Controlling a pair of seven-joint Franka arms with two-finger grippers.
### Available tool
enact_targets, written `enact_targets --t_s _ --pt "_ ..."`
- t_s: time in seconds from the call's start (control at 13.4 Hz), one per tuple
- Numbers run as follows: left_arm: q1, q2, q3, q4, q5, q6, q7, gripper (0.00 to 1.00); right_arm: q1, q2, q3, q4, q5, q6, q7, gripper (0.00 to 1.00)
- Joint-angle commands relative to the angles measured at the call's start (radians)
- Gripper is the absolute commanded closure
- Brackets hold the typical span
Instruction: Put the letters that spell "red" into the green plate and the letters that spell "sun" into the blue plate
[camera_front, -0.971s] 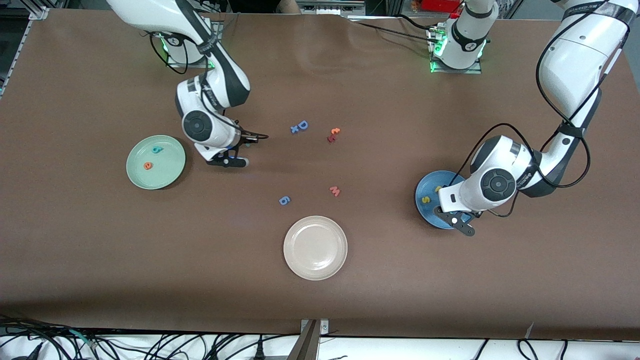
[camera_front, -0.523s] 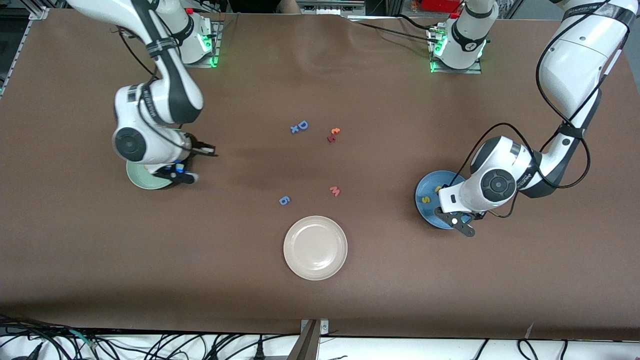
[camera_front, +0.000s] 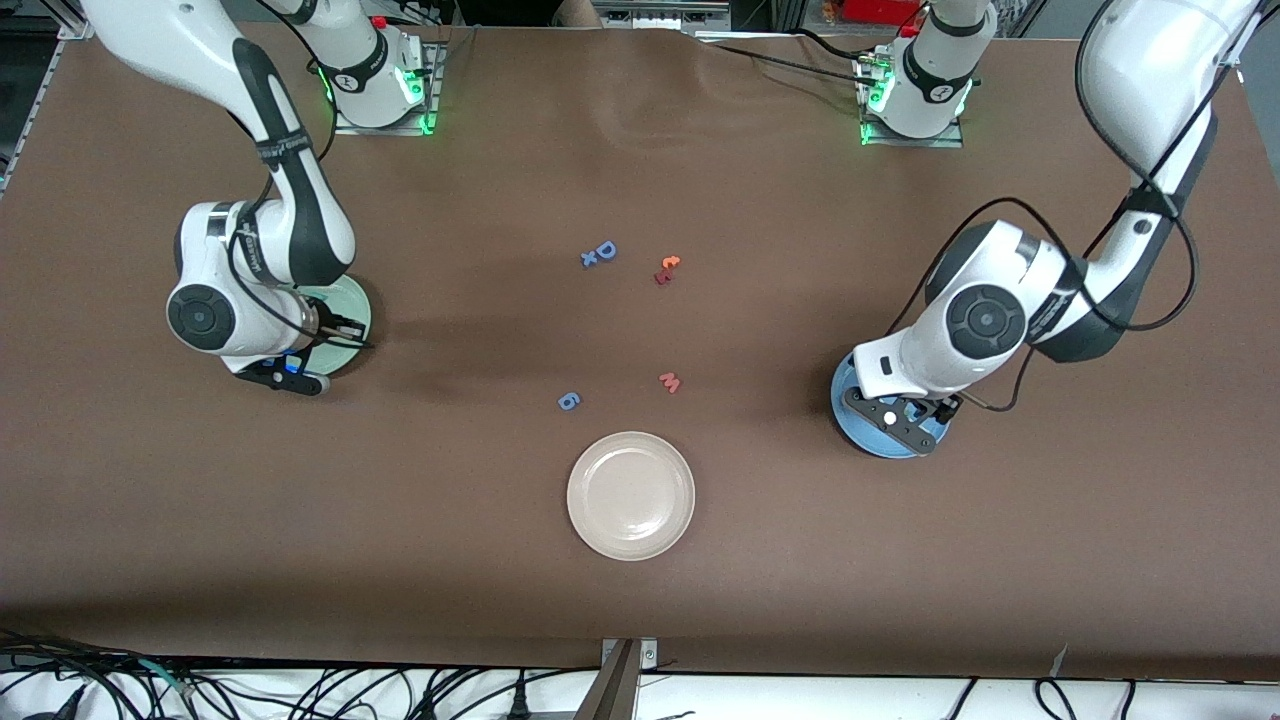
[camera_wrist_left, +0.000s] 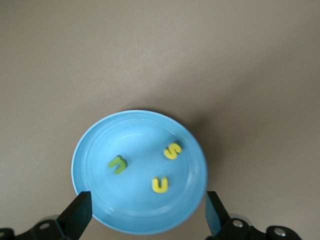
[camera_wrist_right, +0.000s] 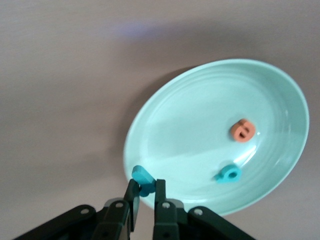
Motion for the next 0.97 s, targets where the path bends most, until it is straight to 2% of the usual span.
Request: enact_targets --t_s 0.0,0.15,0.3,0.37,0.45,0.6,0.75,0.82,0.9 --pt "0.006 -0.136 0.002 0.006 -0.078 -0.075 -0.004 0.00 -0.034 0.029 0.003 0.026 -0.012 -0.003 -0.017 0.84" --pt "-0.002 -0.157 -0.004 0.100 -0.098 -0.197 -0.004 0.00 -0.036 0.031 0.003 0.026 -0.011 -0.003 -0.016 0.72" --pt "0.000 -0.157 -0.001 0.225 -0.192 -0.312 -0.004 0.00 -0.036 0.031 0.003 0.026 -0.008 -0.003 -0.013 0.46" --pt "-0.005 -0.169 0.011 0.254 -0.222 -0.332 -0.002 0.00 -0.036 0.031 0.003 0.028 -0.008 -0.003 -0.013 0.32" --pt "-0.023 -0.198 0.022 0.261 -0.240 -0.342 -0.004 0.00 -0.036 0.031 0.003 0.028 -0.009 -0.003 -0.013 0.24" --pt "-0.122 -0.270 0.160 0.254 -0.277 -0.342 -0.001 0.00 -0.037 0.031 0.003 0.058 -0.011 -0.015 -0.014 0.02" --pt "-0.269 -0.316 0.367 0.250 -0.341 -0.342 0.004 0.00 -0.036 0.019 0.003 0.115 -0.012 -0.043 -0.025 0.01" --pt "-0.307 -0.339 0.438 0.242 -0.383 -0.342 0.001 0.00 -0.036 0.014 0.003 0.170 -0.012 -0.101 -0.028 0.01" --pt "-0.318 -0.351 0.480 0.233 -0.426 -0.339 0.001 0.00 -0.036 0.014 0.003 0.250 -0.009 -0.195 -0.027 0.00"
